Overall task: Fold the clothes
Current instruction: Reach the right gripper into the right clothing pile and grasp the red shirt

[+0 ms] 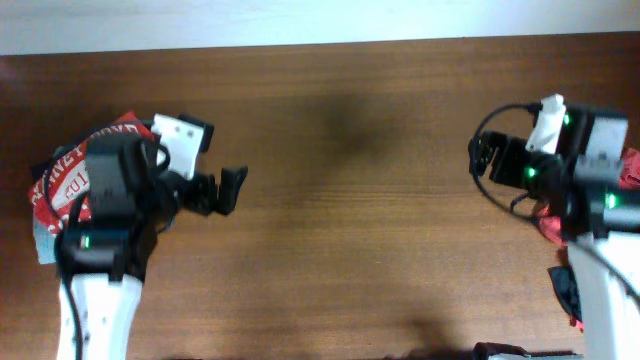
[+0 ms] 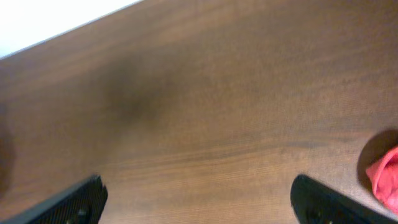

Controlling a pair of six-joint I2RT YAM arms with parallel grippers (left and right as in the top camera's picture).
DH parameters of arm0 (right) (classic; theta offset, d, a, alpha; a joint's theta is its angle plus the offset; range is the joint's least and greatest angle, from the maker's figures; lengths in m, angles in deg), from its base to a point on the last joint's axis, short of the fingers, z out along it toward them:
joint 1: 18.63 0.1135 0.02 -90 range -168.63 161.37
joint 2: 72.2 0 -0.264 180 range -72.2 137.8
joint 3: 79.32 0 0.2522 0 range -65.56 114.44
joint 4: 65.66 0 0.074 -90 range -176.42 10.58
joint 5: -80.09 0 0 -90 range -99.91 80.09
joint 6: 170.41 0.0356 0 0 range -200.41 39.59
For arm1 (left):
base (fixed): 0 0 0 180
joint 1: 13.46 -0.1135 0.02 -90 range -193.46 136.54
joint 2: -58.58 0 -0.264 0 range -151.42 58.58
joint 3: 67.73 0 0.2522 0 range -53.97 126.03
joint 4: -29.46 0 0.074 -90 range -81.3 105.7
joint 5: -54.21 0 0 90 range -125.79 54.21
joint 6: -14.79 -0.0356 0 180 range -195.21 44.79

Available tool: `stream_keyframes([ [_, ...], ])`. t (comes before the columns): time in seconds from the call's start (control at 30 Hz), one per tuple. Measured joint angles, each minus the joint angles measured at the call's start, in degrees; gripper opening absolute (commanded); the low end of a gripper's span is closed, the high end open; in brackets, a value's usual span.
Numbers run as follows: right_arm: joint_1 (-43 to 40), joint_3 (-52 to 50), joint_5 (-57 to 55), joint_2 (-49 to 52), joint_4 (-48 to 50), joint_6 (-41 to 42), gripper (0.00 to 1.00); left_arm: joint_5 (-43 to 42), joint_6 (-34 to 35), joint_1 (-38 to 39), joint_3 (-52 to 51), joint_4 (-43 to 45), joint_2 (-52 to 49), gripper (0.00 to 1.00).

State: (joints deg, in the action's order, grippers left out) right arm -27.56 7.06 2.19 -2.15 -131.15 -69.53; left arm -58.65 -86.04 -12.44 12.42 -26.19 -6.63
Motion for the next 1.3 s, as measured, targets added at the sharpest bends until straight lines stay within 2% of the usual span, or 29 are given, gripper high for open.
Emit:
stream_keyframes([
  [0.13, -0.11, 2.23, 0.55, 6.71, -5.62, -0.5, 0.99, -0.02, -0.28, 0.0, 1.88, -0.92, -6.01, 0.99],
  [0.3, -3.65, 2.23, -3.91, 11.13, -5.66, 4.35, 0.99, -0.02, -0.28, 0.0, 1.86, -2.27, -9.73, 0.99],
  [0.6, -28.81, 3.37, -7.58, 11.78, -5.09, 10.58, 0.99, -1.42, -0.28, 0.0, 1.88, -2.36, -9.86, 0.99],
  [0.7, -36.59, 3.78, -7.65, 15.3, -5.27, 11.41, 0.99, -1.77, -0.28, 0.0, 1.88, -1.7, -9.86, 0.99],
  [0.83, -42.27, 3.78, -7.58, 21.22, -4.13, 11.67, 0.99, -1.81, -0.28, 0.0, 1.88, -0.61, -9.86, 0.99],
  [1.13, -45.05, 3.78, -7.61, 33.59, 5.57, 12.9, 0.99, -1.81, -0.28, 0.0, 1.88, -0.02, -9.86, 0.99],
  [1.3, -45.11, 3.78, -7.63, 35.71, 10.21, 12.41, 0.99, -1.97, -0.28, 0.0, 1.88, -0.81, -9.86, 0.99],
])
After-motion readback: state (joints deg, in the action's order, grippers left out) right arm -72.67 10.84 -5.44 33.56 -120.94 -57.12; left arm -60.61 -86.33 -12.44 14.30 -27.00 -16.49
